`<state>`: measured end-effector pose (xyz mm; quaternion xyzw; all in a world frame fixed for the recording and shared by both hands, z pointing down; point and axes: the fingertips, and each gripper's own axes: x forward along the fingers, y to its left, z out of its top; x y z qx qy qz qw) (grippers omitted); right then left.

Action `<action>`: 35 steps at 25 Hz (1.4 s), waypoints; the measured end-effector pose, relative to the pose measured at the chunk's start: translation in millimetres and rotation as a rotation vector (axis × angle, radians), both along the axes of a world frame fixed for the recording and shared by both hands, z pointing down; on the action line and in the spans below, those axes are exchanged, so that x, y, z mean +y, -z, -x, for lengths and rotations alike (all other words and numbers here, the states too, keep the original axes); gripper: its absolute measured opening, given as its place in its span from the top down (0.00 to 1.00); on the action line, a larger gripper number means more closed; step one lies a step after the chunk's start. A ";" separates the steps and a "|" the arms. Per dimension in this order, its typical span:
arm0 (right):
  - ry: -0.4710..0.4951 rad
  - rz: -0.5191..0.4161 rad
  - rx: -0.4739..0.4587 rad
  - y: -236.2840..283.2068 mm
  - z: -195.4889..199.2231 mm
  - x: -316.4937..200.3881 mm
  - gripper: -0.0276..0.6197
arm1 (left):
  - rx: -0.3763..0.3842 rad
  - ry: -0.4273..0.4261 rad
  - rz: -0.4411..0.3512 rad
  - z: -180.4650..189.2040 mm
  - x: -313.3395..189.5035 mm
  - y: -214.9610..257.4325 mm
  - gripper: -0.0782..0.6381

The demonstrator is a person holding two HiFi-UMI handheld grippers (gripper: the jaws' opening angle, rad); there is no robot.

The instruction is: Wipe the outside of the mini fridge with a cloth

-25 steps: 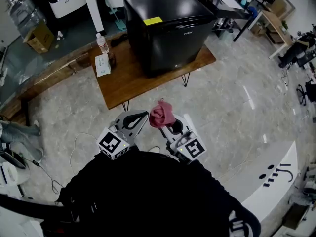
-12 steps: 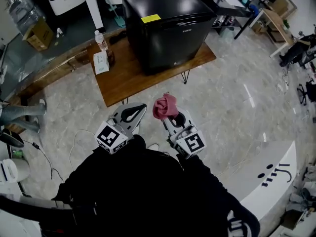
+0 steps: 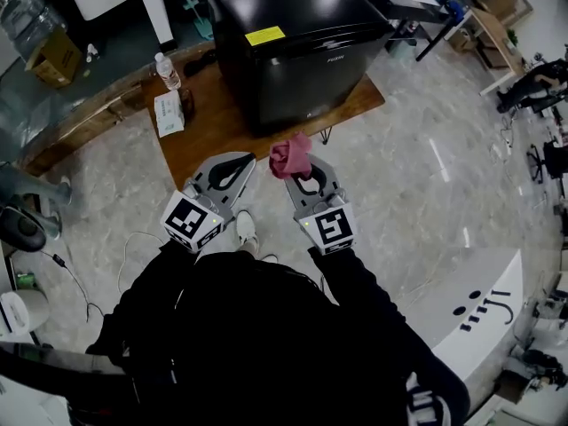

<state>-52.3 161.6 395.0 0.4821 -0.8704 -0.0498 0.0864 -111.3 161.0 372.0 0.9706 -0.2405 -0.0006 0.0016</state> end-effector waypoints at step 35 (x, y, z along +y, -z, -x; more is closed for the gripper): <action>0.175 0.088 0.763 -106.0 3.8 -213.5 0.83 | -0.033 -0.028 0.106 -17.9 -192.6 -111.2 0.89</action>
